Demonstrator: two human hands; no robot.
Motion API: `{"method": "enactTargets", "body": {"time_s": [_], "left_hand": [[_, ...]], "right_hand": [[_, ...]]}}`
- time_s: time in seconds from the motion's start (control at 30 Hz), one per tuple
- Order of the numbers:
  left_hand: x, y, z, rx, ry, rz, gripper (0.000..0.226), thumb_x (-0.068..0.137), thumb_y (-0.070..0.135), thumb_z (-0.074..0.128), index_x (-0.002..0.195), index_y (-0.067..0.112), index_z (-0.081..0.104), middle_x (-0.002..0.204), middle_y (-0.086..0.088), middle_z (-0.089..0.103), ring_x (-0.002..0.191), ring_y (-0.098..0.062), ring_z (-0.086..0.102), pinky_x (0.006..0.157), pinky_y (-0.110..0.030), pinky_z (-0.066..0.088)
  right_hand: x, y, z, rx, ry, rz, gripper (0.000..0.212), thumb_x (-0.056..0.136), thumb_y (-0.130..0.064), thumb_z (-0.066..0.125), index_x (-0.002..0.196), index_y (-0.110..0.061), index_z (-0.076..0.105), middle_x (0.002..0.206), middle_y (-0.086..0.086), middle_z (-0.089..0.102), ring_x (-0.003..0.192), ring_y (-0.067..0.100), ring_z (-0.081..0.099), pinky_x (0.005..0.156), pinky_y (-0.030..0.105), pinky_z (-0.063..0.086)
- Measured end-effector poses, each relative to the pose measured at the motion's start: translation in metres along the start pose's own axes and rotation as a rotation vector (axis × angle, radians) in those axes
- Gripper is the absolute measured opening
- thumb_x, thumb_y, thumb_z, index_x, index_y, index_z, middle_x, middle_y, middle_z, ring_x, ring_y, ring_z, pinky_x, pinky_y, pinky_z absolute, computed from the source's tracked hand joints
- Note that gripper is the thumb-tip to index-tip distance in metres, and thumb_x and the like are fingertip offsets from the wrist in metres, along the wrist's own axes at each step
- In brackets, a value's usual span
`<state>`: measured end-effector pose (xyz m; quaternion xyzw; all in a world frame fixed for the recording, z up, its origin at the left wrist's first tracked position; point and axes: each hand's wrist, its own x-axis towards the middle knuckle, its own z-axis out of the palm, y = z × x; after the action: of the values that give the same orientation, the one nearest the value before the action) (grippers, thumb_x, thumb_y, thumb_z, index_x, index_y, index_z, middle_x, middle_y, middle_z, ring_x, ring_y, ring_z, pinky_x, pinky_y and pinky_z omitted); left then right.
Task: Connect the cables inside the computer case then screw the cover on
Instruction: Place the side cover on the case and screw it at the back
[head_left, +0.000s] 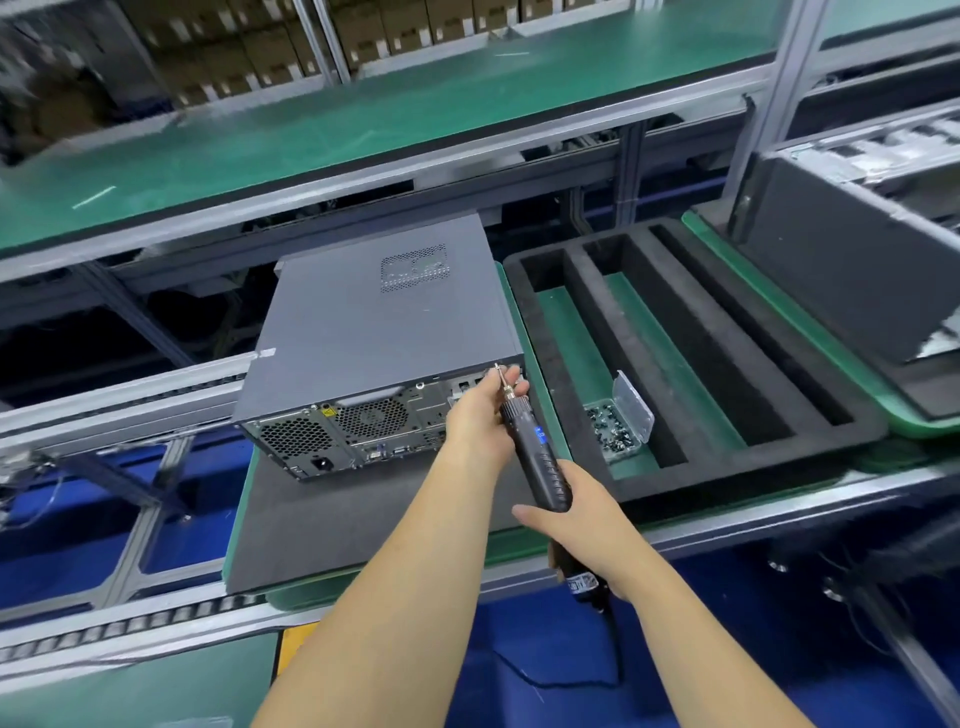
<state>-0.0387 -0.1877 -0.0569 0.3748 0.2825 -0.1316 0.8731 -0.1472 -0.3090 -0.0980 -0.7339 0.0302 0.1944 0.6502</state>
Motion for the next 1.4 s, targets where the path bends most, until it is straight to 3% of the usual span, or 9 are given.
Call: {"method": "enactTargets", "body": {"time_s": [0.17, 0.33, 0.43, 0.5, 0.57, 0.67, 0.73, 0.8, 1.4], "left_hand": [[0.006, 0.002, 0.004, 0.033, 0.005, -0.013, 0.015, 0.102, 0.019, 0.052, 0.101, 0.006, 0.060, 0.084, 0.000, 0.067, 0.069, -0.017, 0.057, 0.075, -0.029, 0.041], [0.008, 0.002, 0.002, 0.040, 0.006, 0.001, 0.013, 0.101, 0.018, 0.055, 0.098, 0.008, 0.061, 0.081, -0.002, 0.071, 0.071, -0.019, 0.062, 0.089, -0.033, 0.045], [0.000, 0.009, 0.006, 0.229, 0.097, 0.067, 0.009, 0.097, 0.014, 0.059, 0.096, 0.006, 0.064, 0.084, -0.009, 0.073, 0.074, -0.024, 0.066, 0.090, -0.037, 0.050], [-0.006, 0.017, 0.006, 0.597, 0.239, 0.254, 0.010, 0.087, 0.010, 0.058, 0.084, 0.009, 0.067, 0.075, -0.012, 0.072, 0.065, -0.027, 0.061, 0.070, -0.036, 0.051], [-0.008, 0.032, -0.001, 1.143, 0.458, 0.630, 0.021, 0.080, 0.018, 0.049, 0.060, 0.017, 0.053, 0.055, -0.003, 0.056, 0.053, -0.025, 0.047, 0.054, -0.028, 0.039], [-0.002, 0.063, -0.004, 1.623, 0.560, 1.087, 0.024, 0.090, 0.031, 0.042, 0.081, 0.020, 0.061, 0.089, -0.004, 0.066, 0.083, -0.027, 0.055, 0.068, -0.035, 0.041], [0.016, 0.077, -0.009, 1.841, 0.454, 0.874, 0.046, 0.101, 0.043, 0.032, 0.137, 0.022, 0.051, 0.147, -0.006, 0.047, 0.136, -0.030, 0.038, 0.108, -0.046, 0.031], [0.030, 0.080, -0.019, 1.984, 0.385, 0.611, 0.058, 0.103, 0.048, 0.017, 0.157, 0.026, 0.018, 0.166, -0.002, 0.010, 0.152, -0.028, 0.005, 0.122, -0.049, 0.007], [0.037, 0.076, -0.026, 2.086, 0.364, 0.614, 0.058, 0.104, 0.043, 0.008, 0.159, 0.026, 0.006, 0.167, -0.003, -0.001, 0.153, -0.025, -0.002, 0.122, -0.049, 0.001]], "right_hand": [[0.001, -0.001, -0.002, 0.025, 0.011, 0.025, 0.034, 0.078, -0.040, 0.079, 0.103, -0.039, 0.055, 0.095, 0.013, 0.064, 0.051, 0.021, 0.061, 0.049, 0.035, 0.056], [-0.002, -0.005, -0.001, 0.049, 0.007, 0.039, 0.035, 0.079, -0.039, 0.079, 0.104, -0.038, 0.055, 0.097, 0.014, 0.065, 0.051, 0.022, 0.061, 0.048, 0.034, 0.055], [-0.003, -0.009, 0.005, 0.098, 0.012, 0.050, 0.035, 0.079, -0.039, 0.080, 0.104, -0.030, 0.057, 0.101, 0.021, 0.063, 0.051, 0.024, 0.058, 0.048, 0.035, 0.055], [-0.005, -0.013, 0.008, 0.129, 0.019, 0.078, 0.037, 0.079, -0.038, 0.080, 0.105, -0.026, 0.057, 0.103, 0.024, 0.062, 0.050, 0.024, 0.058, 0.047, 0.035, 0.054], [-0.006, -0.018, 0.011, 0.156, 0.021, 0.110, 0.037, 0.080, -0.037, 0.079, 0.105, -0.025, 0.057, 0.098, 0.022, 0.060, 0.051, 0.022, 0.058, 0.048, 0.034, 0.054], [-0.009, -0.029, 0.018, 0.219, 0.009, 0.137, 0.035, 0.082, -0.035, 0.079, 0.105, -0.019, 0.057, 0.090, 0.012, 0.058, 0.052, 0.021, 0.058, 0.050, 0.032, 0.053], [-0.011, -0.038, 0.023, 0.257, 0.008, 0.160, 0.034, 0.084, -0.032, 0.078, 0.103, -0.015, 0.055, 0.088, 0.012, 0.057, 0.051, 0.021, 0.058, 0.049, 0.031, 0.053], [-0.012, -0.048, 0.026, 0.291, 0.012, 0.183, 0.034, 0.086, -0.030, 0.078, 0.102, -0.013, 0.055, 0.087, 0.014, 0.058, 0.047, 0.021, 0.058, 0.048, 0.031, 0.052], [-0.016, -0.064, 0.033, 0.311, 0.042, 0.217, 0.035, 0.092, -0.031, 0.073, 0.108, -0.008, 0.053, 0.077, 0.009, 0.057, 0.045, 0.020, 0.056, 0.047, 0.034, 0.052]]}}
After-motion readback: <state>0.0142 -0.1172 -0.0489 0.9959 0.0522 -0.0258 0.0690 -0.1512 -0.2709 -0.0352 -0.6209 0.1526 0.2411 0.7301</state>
